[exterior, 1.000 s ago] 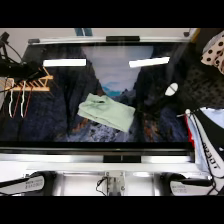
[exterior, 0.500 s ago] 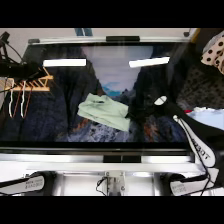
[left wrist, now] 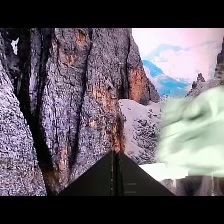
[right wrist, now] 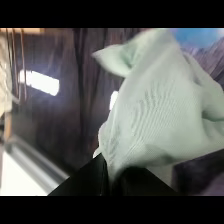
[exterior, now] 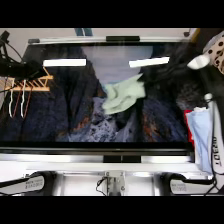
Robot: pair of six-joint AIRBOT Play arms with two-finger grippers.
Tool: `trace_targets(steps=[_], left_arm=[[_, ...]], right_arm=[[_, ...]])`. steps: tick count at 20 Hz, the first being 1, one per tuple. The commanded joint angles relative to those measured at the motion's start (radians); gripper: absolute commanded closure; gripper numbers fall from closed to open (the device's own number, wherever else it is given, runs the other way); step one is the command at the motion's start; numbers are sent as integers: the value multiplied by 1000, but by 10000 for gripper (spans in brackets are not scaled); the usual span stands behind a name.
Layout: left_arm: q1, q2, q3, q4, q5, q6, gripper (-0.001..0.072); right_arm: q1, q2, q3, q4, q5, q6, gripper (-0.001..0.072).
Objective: Fold the shirts.
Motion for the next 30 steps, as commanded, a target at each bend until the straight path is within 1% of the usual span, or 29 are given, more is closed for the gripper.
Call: trace_targets(steps=[1,3,4,7,8,10,11,13,14,15,16,17,18,19,22,23,26,27,30], left_arm=[[0,1,0,-5,4,2,673],[0,1,0,-16,3,2,673],[0,1,0,-24,3,2,673],[-1,1,0,-35,3,2,673],[-1,1,0,-35,0,2,673],[-1,1,0,-35,-7,2,673],[-1,1,0,-35,-7,2,673],[-1,0,0,-35,-6,6,673],[-1,1,0,-35,-6,23,673],[-1,0,0,-35,-6,26,673],[-1,1,0,-35,-6,26,673],[-1,0,0,-35,-6,29,673],[-1,1,0,-35,-7,43,673],[0,0,0,-35,-6,46,673],[0,0,0,-35,4,63,673],[0,0,0,-35,11,71,673],[0,0,0,-35,36,70,673],[0,0,0,-35,39,70,673],[0,0,0,-35,39,70,673]], right_arm=[[-167,21,359,-212,206,171,654],[-294,21,461,-270,269,171,654],[-361,22,474,-277,283,160,653],[-547,13,472,-318,272,105,653],[-595,6,472,-327,269,101,653],[-682,-1,472,-328,305,103,653],[-720,4,472,-331,355,103,653],[-773,15,472,-399,510,134,653],[-795,19,467,-445,581,161,653],[-813,42,450,-457,575,214,653],[-826,63,433,-493,575,220,654],[-827,77,421,-582,576,245,653],[-827,100,398,-652,577,254,654],[-827,126,361,-684,577,254,654],[-827,223,165,-736,576,232,653],[-827,255,97,-784,576,212,654],[-831,330,-87,-1035,576,113,654],[-847,341,-128,-1072,577,89,654],[-948,340,-213,-1042,547,60,654]])
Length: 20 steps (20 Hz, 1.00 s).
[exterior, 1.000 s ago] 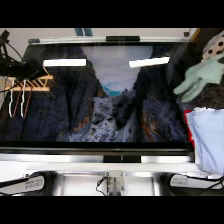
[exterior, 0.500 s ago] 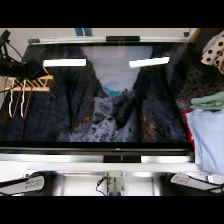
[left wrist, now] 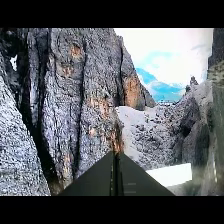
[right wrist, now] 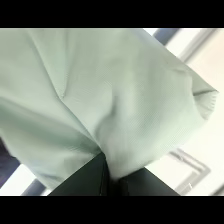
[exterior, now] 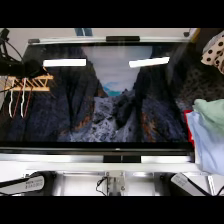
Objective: Fold the shirts.
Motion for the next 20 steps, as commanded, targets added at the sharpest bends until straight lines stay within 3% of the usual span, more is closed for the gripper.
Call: trace_targets(steps=[1,3,4,5,6,8,10,12,13,14,16,17,18,19,20], left_arm=[[0,0,0,0,8,3,673],[0,0,0,0,14,3,673],[0,-1,0,0,18,3,673],[0,-2,0,0,18,3,673],[0,-4,0,1,18,3,673],[-1,-6,0,1,17,3,673],[-16,-9,1,30,17,3,675],[-86,-24,43,248,-16,-23,676],[-142,-50,95,424,-58,-83,676],[-197,-85,155,595,-117,-122,676],[-304,-188,277,866,-261,-210,674],[-340,-240,317,858,-317,-203,666],[-373,-282,330,830,-361,-198,440],[-397,-309,324,805,-400,-207,76],[-410,-325,309,766,-430,-221,35]], right_arm=[[-87,22,-131,-68,53,-61,654],[-110,22,-192,-42,-2,-84,651],[-111,22,-217,-45,-32,-82,559],[-111,22,-241,-56,-50,-85,169],[-111,19,-253,-79,-48,-94,40],[-106,17,-232,-156,-42,-93,40],[-53,16,-117,-98,-116,-107,42],[100,15,64,10,-315,-119,43],[207,13,144,31,-436,-109,61],[343,2,219,26,-532,-77,130],[606,-68,309,35,-544,5,136],[719,-124,318,83,-475,55,111],[795,-191,317,167,-381,87,81],[851,-269,317,277,-266,105,81],[892,-341,317,374,-164,116,82]])
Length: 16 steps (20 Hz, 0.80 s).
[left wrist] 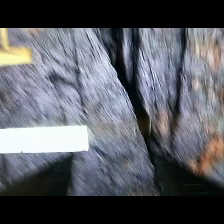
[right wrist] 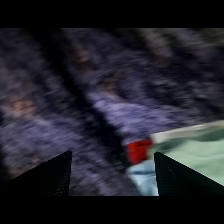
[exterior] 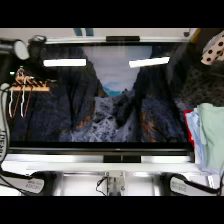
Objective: Fold the shirts.
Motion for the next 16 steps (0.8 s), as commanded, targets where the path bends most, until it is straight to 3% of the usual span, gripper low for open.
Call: trace_targets(steps=[1,3,7,16], left_arm=[[-81,-79,8,2,-149,-79,35],[-76,-37,-60,-122,-85,-104,34],[-76,-3,-101,-126,-6,-134,35],[-76,-8,-102,-126,19,-104,34]], right_arm=[[232,-205,44,282,249,81,82],[294,-235,32,261,253,90,82],[342,-228,6,111,175,136,82],[344,-228,6,89,174,135,82]])
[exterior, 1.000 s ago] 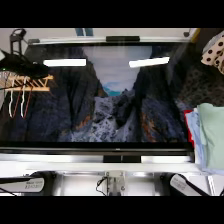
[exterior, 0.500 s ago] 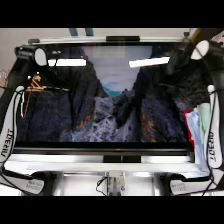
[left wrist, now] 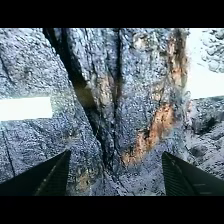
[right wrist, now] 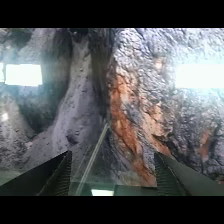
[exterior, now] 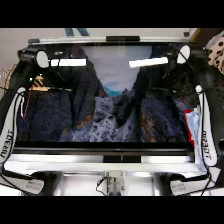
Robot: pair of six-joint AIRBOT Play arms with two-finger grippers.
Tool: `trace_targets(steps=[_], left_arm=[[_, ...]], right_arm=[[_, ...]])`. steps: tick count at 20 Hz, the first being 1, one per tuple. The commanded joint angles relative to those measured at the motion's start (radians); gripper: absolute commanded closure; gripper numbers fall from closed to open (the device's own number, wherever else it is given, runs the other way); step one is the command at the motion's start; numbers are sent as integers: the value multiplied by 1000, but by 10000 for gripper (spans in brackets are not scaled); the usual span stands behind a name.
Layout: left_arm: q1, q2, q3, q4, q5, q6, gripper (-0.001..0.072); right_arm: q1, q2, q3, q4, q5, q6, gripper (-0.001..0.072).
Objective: Fold the shirts.
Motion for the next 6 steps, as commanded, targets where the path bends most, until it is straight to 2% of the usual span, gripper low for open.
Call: trace_targets(steps=[1,6], left_arm=[[0,1,-1,-4,8,4,34],[0,1,-1,-4,29,3,34]], right_arm=[[3,-1,0,-5,0,3,82],[3,-1,0,-5,0,3,82]])
